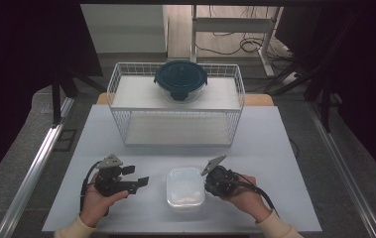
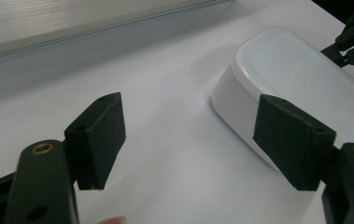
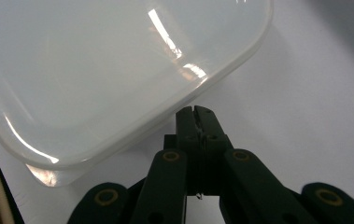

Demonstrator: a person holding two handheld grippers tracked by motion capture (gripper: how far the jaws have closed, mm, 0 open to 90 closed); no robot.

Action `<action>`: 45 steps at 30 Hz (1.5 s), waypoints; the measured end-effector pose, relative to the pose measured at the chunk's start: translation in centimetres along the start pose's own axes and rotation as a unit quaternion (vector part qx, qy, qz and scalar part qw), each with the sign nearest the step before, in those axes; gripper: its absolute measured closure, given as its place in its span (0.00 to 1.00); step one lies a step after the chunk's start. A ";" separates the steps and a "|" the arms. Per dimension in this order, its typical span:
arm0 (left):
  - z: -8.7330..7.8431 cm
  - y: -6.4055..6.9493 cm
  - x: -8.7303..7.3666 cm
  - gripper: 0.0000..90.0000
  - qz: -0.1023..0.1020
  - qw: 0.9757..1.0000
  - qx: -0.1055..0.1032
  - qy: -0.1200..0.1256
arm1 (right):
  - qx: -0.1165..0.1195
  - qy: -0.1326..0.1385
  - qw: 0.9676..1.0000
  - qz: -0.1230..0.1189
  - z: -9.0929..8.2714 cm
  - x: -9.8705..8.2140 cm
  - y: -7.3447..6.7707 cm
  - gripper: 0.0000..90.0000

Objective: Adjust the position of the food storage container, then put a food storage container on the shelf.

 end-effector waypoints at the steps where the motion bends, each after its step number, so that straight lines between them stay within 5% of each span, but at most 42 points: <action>1: 0.0 0.0 0.0 0.27 0.000 1.000 0.000 0.000 | 0.000 0.000 1.000 0.000 0.0 0.0 0.0 0.99; 11: 0.1 0.1 -0.1 0.27 -0.003 1.000 0.002 -0.001 | -0.013 0.030 0.999 0.029 -1.4 -1.7 1.3 0.99; 12: 0.1 0.1 -0.1 0.27 -0.003 1.000 0.002 -0.001 | -0.016 0.048 0.997 0.050 -2.0 -2.2 1.8 0.88; 13: 0.1 0.0 -0.2 0.27 -0.002 1.000 0.003 -0.001 | -0.016 0.048 0.997 0.050 -2.0 -2.2 1.8 0.88; 14: 0.0 0.1 -0.2 0.27 -0.003 1.000 0.002 -0.001 | -0.021 0.057 0.996 0.059 -2.2 -2.3 2.1 0.74; 17: -0.1 0.1 -0.4 0.27 -0.006 1.000 0.003 0.000 | -0.028 0.105 0.986 0.127 -3.2 -2.6 2.9 0.43; 20: -0.2 0.1 -0.4 0.27 -0.005 1.000 0.004 0.001 | -0.005 0.138 0.975 0.177 -3.9 -2.9 3.3 0.35; 22: -0.2 0.1 -0.4 0.27 -0.005 1.000 0.005 0.001 | -0.009 0.144 0.972 0.185 -4.1 -3.2 3.3 0.30; 33: 0.1 0.6 -0.5 0.27 -0.025 1.000 -0.009 -0.003 | 0.018 0.157 0.966 0.203 -4.2 -3.0 2.9 0.24; 36: 0.1 0.7 -0.5 0.26 -0.034 0.999 -0.010 -0.002 | 0.035 0.172 0.961 0.212 -4.4 -2.5 2.5 0.22; 45: 0.7 2.2 -0.5 0.25 -0.050 0.998 -0.037 -0.012 | 0.053 0.177 0.957 0.223 -3.9 -2.0 1.7 0.27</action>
Point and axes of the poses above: each handheld gripper's, and its own axes: z roughly forward along the jaws, x roughly out of its top, y roughly to its right, the point moved 9 cm from there along z, roughly forward along the jaws, and after that the axes turned 5 degrees about -x, right-handed, at the moved point
